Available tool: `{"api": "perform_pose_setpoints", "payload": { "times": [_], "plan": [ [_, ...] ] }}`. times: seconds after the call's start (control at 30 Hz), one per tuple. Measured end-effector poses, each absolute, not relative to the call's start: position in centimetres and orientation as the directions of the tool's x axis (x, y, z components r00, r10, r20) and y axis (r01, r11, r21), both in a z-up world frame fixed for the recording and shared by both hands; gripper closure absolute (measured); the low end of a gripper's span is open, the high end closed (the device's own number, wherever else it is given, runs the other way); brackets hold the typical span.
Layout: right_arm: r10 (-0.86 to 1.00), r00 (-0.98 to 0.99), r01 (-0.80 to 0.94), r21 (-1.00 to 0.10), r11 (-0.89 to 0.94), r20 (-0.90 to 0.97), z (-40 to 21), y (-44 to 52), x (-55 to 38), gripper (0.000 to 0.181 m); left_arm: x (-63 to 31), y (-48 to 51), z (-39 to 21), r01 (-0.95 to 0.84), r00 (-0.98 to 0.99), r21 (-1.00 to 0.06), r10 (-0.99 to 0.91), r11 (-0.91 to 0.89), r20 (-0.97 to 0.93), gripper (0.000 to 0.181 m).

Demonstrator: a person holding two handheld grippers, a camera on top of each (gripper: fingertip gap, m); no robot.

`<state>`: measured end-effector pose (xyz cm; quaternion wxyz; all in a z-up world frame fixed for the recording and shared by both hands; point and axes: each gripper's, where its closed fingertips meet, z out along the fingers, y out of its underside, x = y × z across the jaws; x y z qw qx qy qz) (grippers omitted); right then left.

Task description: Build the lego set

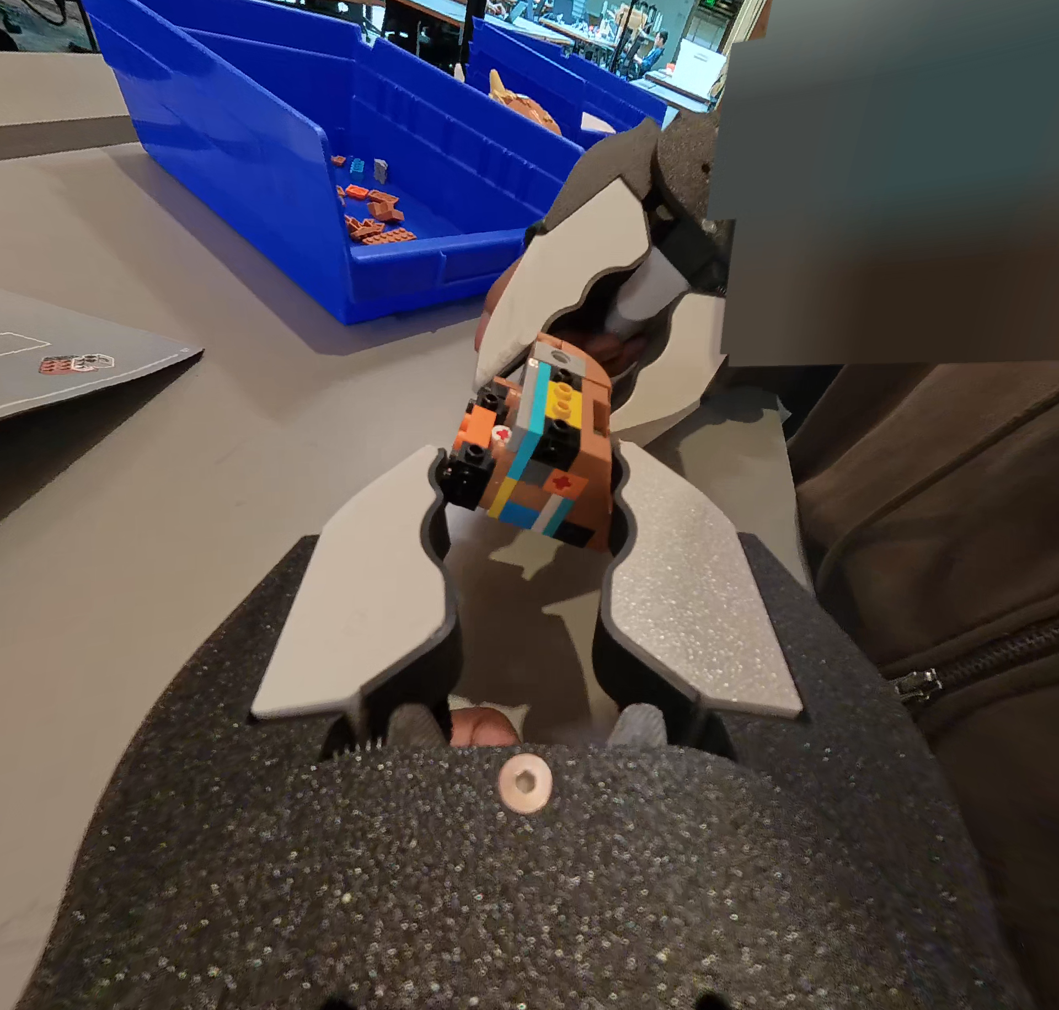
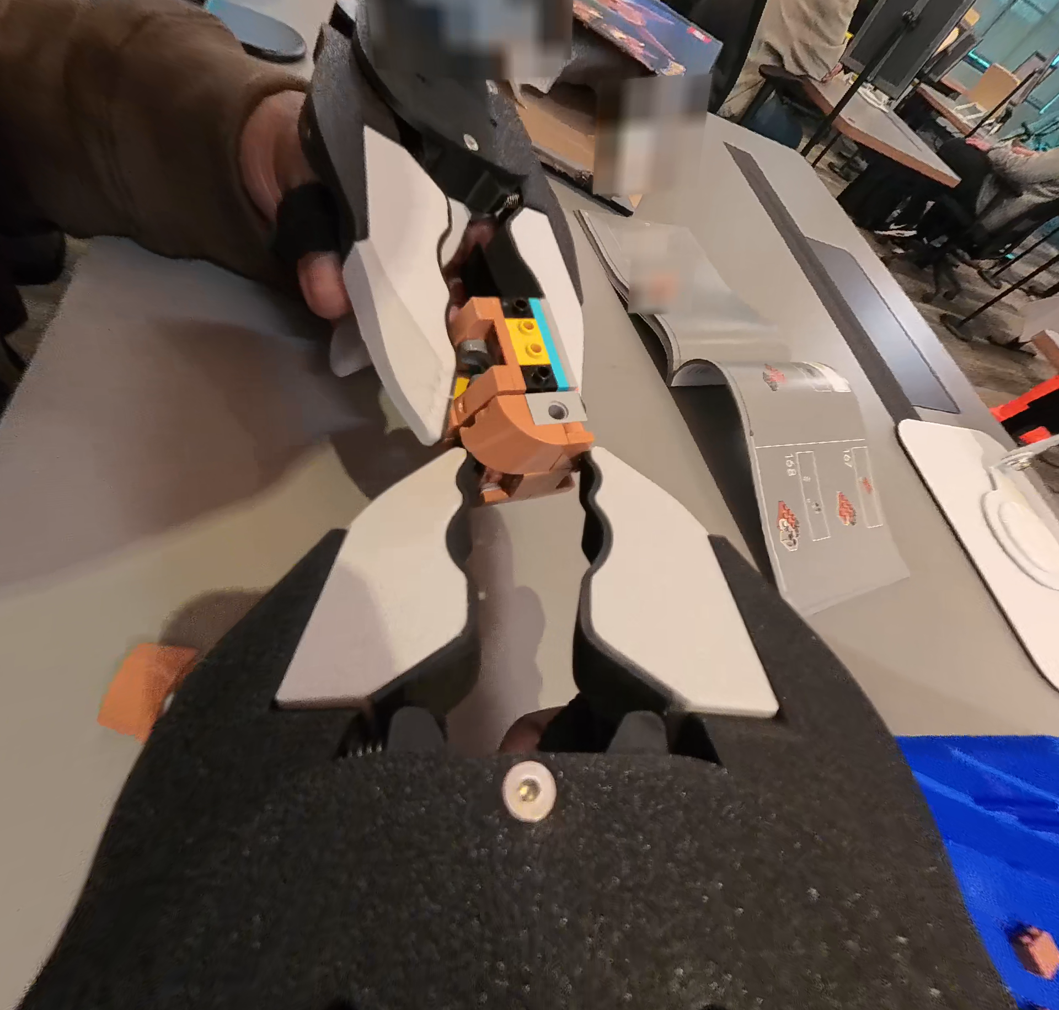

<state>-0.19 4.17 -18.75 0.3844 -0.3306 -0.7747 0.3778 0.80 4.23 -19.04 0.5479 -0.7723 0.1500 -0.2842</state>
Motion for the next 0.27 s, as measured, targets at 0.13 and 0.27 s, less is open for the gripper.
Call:
{"api": "perform_pose_setpoints", "payload": {
  "times": [0.13, 0.27],
  "plan": [
    [0.790, -0.483, 0.209, -0.827, 0.521, 0.376, -18.68, 4.13, -0.14, 0.147, 0.85, 4.19, -18.99, 0.066, 0.798, -0.937, -0.546, -0.343, 0.256, 0.127],
    [0.776, -0.482, 0.192, -0.815, 0.547, 0.408, -18.59, 4.06, -0.09, 0.147, 0.90, 4.13, -18.97, 0.047, 0.803, -0.942, -0.549, -0.331, 0.233, 0.128]
  ]
}}
